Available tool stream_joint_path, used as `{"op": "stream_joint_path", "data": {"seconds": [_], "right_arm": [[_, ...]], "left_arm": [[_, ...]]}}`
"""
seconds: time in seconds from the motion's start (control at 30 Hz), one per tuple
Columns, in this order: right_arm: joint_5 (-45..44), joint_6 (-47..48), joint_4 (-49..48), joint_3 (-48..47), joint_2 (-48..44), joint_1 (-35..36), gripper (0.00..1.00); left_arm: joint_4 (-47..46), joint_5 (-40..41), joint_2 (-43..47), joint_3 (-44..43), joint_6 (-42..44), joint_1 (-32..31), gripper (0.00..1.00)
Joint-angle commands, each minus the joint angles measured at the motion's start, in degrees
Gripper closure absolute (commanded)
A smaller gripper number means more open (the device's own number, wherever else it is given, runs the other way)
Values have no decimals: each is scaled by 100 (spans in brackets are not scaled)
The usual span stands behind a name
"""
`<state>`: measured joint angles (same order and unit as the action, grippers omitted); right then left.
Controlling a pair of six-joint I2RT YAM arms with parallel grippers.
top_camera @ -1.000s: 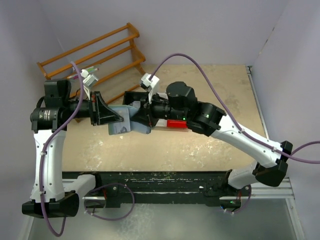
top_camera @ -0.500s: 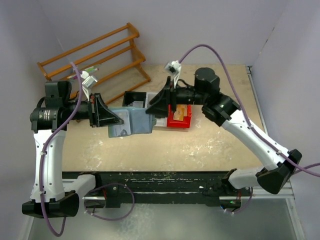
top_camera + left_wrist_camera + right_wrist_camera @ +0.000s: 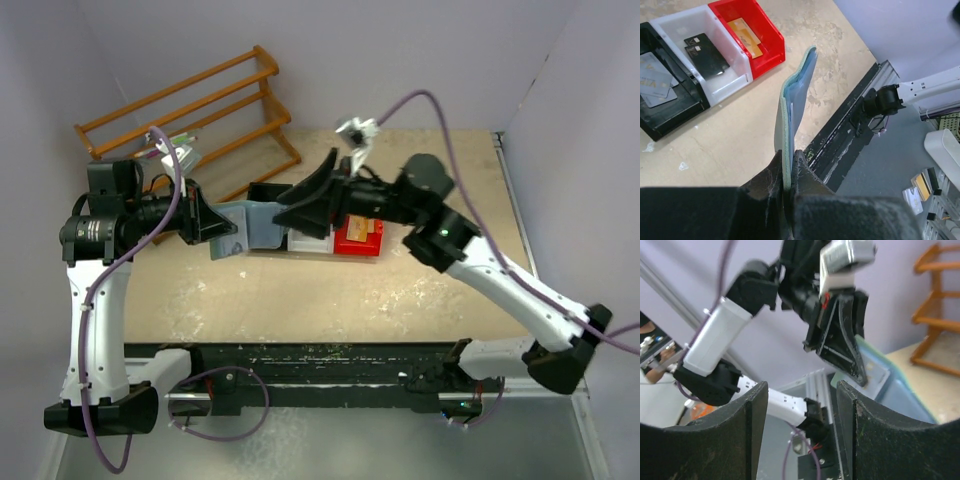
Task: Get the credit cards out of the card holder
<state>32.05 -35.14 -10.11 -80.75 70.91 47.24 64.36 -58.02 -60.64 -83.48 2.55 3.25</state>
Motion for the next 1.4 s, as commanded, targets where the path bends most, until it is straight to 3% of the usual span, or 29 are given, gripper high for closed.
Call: {"op": "stream_joint_path", "data": {"seconds": [0.0, 0.2, 0.5, 0.77, 0.97, 1.17, 1.27, 1.37], "right_arm": [[136, -488, -764, 217, 746, 336, 42], [1025, -1028, -1375, 468, 1183, 286, 45], [1328, -1362, -1849, 825, 1320, -30, 49], [1599, -1932, -2710, 755, 1657, -58, 55], [1690, -2297, -3242, 825, 1712, -57, 65], [1804, -2622, -3628, 826, 1776, -58, 90], [1904, -2719, -3718, 878, 1788, -57, 100], [2080, -3009, -3977, 1021, 1777, -57, 100]], "left_arm": [[-347, 44, 101, -134, -38, 20, 100], [-118, -709, 63, -228, 7, 19, 100], [11, -1812, -89, -297, -112, 19, 100], [51, -2113, -140, -256, -132, 18, 100], [53, -2152, -134, -213, -126, 18, 100], [-47, -2152, -121, -164, -213, 18, 100], [-71, -2196, -114, -198, -253, 18, 93], [-74, -2328, -113, -198, -272, 17, 86]]}}
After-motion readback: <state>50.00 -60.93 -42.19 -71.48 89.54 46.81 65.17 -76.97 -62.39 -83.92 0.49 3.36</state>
